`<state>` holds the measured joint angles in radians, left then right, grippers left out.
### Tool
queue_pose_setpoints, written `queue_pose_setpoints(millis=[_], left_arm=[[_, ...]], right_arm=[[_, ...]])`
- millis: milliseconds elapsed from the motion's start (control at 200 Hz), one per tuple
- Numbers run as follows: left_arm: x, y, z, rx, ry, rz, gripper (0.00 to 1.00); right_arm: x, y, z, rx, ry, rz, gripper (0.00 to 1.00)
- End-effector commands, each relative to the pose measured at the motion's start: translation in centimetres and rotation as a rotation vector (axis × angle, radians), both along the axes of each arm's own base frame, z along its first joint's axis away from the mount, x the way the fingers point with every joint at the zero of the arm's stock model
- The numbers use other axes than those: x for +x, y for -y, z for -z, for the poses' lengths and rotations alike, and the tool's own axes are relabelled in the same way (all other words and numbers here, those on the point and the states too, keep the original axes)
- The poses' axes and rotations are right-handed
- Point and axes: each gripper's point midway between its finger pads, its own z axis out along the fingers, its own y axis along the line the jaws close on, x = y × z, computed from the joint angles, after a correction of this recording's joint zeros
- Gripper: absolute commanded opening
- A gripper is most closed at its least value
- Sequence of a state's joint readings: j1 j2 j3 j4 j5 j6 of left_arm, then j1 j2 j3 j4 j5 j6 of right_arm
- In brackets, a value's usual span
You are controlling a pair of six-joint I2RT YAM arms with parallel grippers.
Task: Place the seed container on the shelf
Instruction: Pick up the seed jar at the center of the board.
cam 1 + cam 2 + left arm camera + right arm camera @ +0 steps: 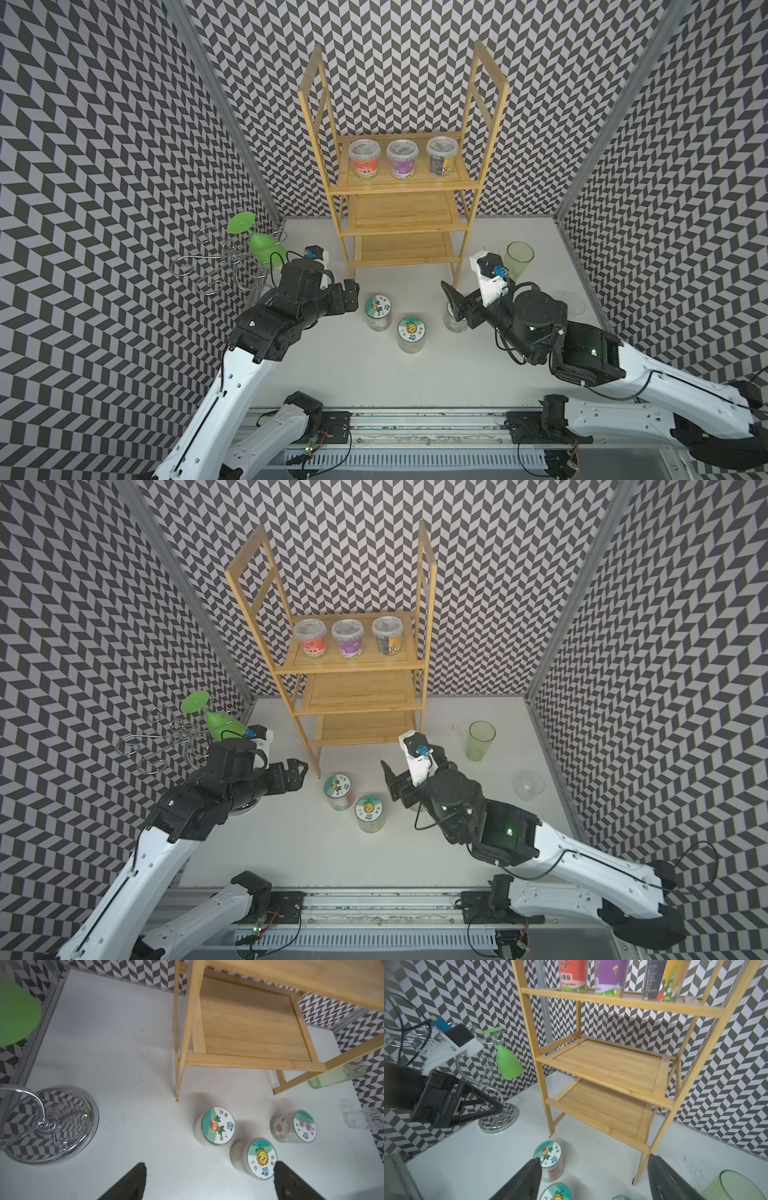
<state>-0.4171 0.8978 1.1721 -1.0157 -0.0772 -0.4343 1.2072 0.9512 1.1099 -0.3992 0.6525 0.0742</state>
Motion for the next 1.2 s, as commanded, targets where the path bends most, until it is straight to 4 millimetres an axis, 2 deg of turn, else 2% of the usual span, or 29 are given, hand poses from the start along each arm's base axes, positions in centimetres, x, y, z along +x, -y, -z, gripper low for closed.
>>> queue_pose_setpoints(millis=[0,215,441,506,561,631,821,1007,1192], left_arm=[[-1.2,-0.2,2.3,0.057,-0.087,0.026,0.94],[-2.5,0.9,5.8,0.104,-0.226,0.066,0.93],[-3.2,3.0,8.6,0.111,-0.303,0.073,0.91],[-3.1,3.3,9.5,0.144,-0.336,0.050,0.86],[-3.0,3.5,10.3,0.184,-0.380,0.027,0.85],[-2.5,4.3,10.6,0.214,-0.405,0.022,0.88],[-0.4,6.2,9.9,0.203,-0.411,0.004,0.93],[1.0,7.2,10.2,0.219,-0.438,-0.025,0.99],[1.9,9.1,10.7,0.122,-0.455,-0.058,0.99]], right_arm=[[-0.4,1.4,1.0,0.068,-0.051,0.050,0.83],[-0.7,3.1,4.6,0.077,-0.133,0.108,0.82],[-0.9,4.8,6.7,0.121,-0.194,0.173,0.82],[-1.0,5.1,7.2,0.118,-0.210,0.182,0.81],[-1.1,5.5,7.7,0.114,-0.226,0.194,0.81],[-1.2,5.8,8.6,0.101,-0.247,0.202,0.81],[-1.7,6.9,9.9,0.112,-0.269,0.210,0.81],[-1.9,8.0,10.1,0.126,-0.262,0.225,0.81],[-2.0,9.1,10.0,0.137,-0.255,0.244,0.81]])
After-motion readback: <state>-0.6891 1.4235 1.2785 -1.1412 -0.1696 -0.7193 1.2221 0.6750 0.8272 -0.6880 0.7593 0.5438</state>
